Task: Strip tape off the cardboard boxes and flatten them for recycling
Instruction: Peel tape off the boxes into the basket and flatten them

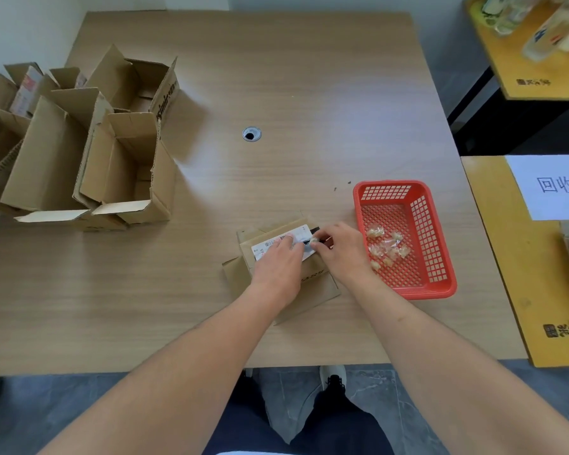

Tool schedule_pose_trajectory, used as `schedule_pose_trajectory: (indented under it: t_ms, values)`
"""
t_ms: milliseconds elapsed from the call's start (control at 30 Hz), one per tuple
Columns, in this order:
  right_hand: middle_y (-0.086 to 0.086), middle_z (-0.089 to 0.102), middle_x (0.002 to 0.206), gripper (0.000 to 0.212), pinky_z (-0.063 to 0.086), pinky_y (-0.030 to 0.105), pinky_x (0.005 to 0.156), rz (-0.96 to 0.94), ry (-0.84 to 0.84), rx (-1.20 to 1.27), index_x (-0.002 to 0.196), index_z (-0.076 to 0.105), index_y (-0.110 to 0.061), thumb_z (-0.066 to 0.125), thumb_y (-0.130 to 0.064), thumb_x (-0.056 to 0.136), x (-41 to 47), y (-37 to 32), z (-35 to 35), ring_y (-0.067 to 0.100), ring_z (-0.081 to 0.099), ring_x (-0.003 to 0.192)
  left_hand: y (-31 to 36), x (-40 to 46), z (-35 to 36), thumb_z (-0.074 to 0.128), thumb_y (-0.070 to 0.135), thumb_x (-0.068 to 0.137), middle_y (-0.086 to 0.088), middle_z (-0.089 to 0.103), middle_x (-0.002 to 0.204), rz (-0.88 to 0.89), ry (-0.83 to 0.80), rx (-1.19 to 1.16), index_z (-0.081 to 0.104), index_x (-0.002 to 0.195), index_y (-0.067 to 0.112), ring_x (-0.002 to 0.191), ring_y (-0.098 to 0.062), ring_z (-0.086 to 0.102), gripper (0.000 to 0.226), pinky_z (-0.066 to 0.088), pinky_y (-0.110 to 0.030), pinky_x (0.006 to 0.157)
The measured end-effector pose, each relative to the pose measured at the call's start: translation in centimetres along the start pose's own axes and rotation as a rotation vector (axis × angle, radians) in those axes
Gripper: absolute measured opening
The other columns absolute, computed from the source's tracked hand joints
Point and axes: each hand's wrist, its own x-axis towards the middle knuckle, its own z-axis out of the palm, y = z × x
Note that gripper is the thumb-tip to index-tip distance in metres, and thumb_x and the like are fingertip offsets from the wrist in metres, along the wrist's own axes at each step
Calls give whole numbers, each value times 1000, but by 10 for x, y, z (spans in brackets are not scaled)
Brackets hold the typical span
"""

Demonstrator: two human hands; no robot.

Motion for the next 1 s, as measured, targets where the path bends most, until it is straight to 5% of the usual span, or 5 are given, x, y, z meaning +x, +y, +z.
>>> schedule_pose_trajectory:
  t_ms: [67,400,733,867,1000]
  values:
    - [-9,65,87,14,42,13,73,83,54,56,83,69,-24,78,-14,87,-1,2,1,10,60,79,-1,1,2,61,14,97,-2,32,152,13,-1,17,40,146,17,140,-25,38,53,48,-38,98]
    - [2,72,94,11,63,44,80,460,99,474,92,61,-17,70,-11,95,2,10,-3,19,76,74,-2,5,3,59,21,99,-5,26,155,32,-48,124,31,155,15,140,-27,29,63,49,-41,103]
    - [14,71,88,17,64,38,62,455,292,521,82,57,-10,65,1,92,-2,14,-2,16,76,68,-6,6,8,56,23,101,-4,22,156,34,-68,129,27,157,16,143,-28,23,64,50,-44,101]
    - [-2,74,78,22,64,38,74,348,204,439,73,71,-22,82,-4,82,4,24,-8,16,75,76,-7,8,12,55,25,101,-5,23,157,32,-71,122,29,157,16,143,-29,22,62,47,-45,105]
    - [-9,78,85,7,57,24,83,287,-17,406,90,83,-17,82,-21,85,10,22,-15,5,73,85,-4,10,10,57,24,99,-5,24,155,26,-81,130,29,157,15,142,-29,23,64,47,-45,106]
